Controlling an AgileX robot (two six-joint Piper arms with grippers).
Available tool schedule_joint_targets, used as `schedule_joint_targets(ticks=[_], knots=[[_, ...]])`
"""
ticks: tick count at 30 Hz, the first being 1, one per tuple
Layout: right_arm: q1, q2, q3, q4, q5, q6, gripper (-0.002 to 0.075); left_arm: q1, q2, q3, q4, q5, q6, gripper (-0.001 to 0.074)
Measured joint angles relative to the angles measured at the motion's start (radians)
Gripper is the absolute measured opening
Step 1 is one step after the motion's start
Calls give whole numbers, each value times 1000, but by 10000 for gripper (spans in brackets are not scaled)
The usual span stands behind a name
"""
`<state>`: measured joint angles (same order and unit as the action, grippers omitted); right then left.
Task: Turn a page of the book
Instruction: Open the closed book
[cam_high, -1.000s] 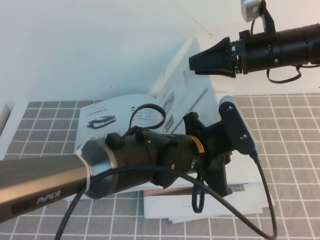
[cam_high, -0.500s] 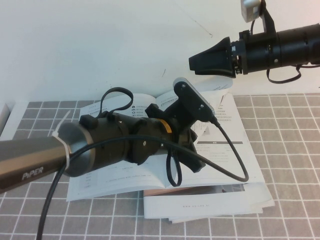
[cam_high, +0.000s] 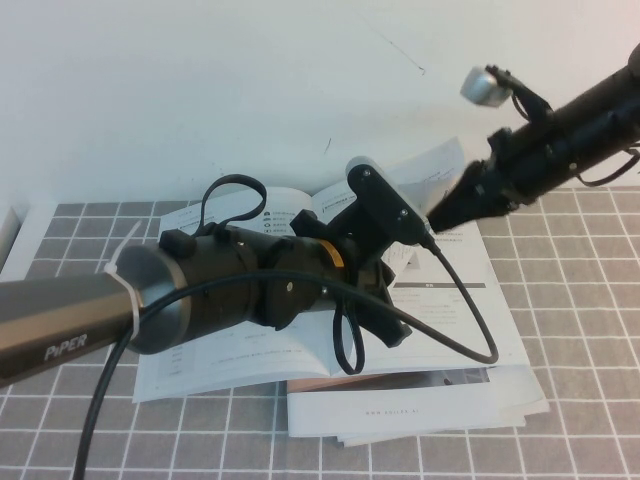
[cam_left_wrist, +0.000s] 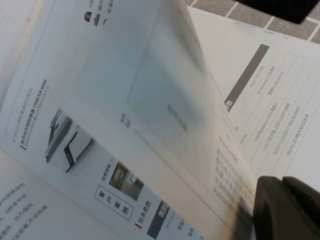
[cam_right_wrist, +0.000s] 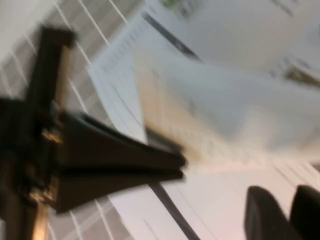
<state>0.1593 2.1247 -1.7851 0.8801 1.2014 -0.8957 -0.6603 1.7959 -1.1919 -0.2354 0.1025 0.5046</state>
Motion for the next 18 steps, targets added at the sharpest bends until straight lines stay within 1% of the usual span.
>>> schedule_joint_targets(ticks=[1, 3, 5, 8, 14, 18], knots=[[0, 0, 0, -41, 0, 8, 128, 0, 0, 0, 0, 0, 0, -4], [0, 5, 0, -99, 1, 13, 59, 0, 0, 0, 0, 0, 0, -4], [0, 21, 0, -133, 1, 17, 24, 0, 0, 0, 0, 0, -2, -4], [0, 71, 0, -147, 1, 42, 7, 5, 0, 0, 0, 2, -2, -4], [6, 194, 0, -151, 1, 63, 0, 31, 0, 0, -5, 8, -51, -4], [13, 230, 0, -155, 1, 66, -1, 40, 0, 0, -5, 29, -78, -4]])
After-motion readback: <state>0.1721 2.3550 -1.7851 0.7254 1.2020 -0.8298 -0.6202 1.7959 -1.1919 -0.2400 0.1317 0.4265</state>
